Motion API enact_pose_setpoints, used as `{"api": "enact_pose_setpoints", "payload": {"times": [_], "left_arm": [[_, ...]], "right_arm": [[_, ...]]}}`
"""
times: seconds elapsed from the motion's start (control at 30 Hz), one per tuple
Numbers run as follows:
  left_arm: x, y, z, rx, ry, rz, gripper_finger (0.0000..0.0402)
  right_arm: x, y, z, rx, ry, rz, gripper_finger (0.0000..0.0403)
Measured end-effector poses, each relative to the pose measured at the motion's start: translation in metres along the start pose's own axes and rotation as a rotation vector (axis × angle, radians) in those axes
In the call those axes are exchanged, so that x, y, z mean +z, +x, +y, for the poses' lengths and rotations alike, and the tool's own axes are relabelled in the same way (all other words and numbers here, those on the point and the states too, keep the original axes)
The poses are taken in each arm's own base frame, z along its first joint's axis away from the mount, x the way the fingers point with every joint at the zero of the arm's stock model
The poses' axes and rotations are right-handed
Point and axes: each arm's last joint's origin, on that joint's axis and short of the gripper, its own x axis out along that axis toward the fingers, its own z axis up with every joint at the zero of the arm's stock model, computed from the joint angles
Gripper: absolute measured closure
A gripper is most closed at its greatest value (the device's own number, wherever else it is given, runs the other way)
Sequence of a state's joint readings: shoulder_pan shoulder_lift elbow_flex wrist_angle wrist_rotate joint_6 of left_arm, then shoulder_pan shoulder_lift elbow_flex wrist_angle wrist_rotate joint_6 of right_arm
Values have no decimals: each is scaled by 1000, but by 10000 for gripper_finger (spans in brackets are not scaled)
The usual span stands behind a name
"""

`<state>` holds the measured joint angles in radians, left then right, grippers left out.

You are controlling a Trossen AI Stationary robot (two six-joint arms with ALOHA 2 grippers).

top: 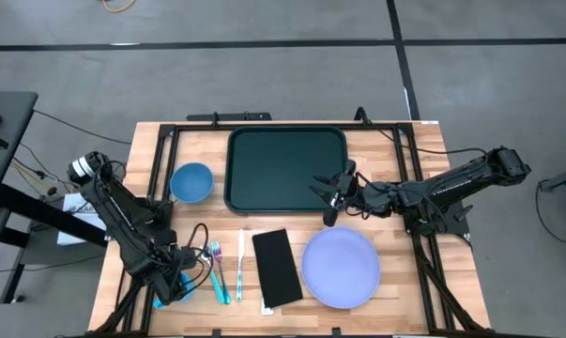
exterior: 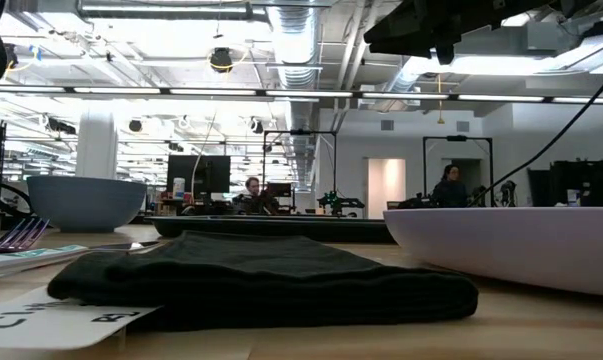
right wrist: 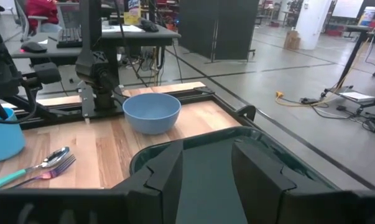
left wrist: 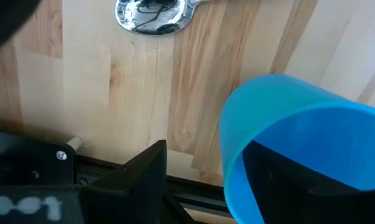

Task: Set up tray
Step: Put the blue cup on the top left of the black tray

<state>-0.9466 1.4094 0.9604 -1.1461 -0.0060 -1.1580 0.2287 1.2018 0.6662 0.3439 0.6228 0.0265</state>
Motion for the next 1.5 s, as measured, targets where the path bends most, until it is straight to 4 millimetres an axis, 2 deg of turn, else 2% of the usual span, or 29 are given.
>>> {"api": "enact_pose_setpoints", "payload": {"times": [0.23, 0.6, 1.1, 1.4, 1.5], "left_arm": [[0, 0, 0, 1, -1, 0, 212], [0, 0, 0, -4, -1, 9, 298], [-1, 0, -2, -37, -15, 43, 394], [-1, -1, -3, -45, -16, 42, 397], [1, -9, -5, -61, -16, 31, 399]], "right_arm": [[0, 0, 0, 2, 0, 0, 275], [0, 0, 1, 28, 0, 1, 275], [0, 0, 1, 49, 0, 2, 275], [0, 0, 1, 50, -1, 2, 275], [0, 0, 1, 50, -1, 2, 275]]}}
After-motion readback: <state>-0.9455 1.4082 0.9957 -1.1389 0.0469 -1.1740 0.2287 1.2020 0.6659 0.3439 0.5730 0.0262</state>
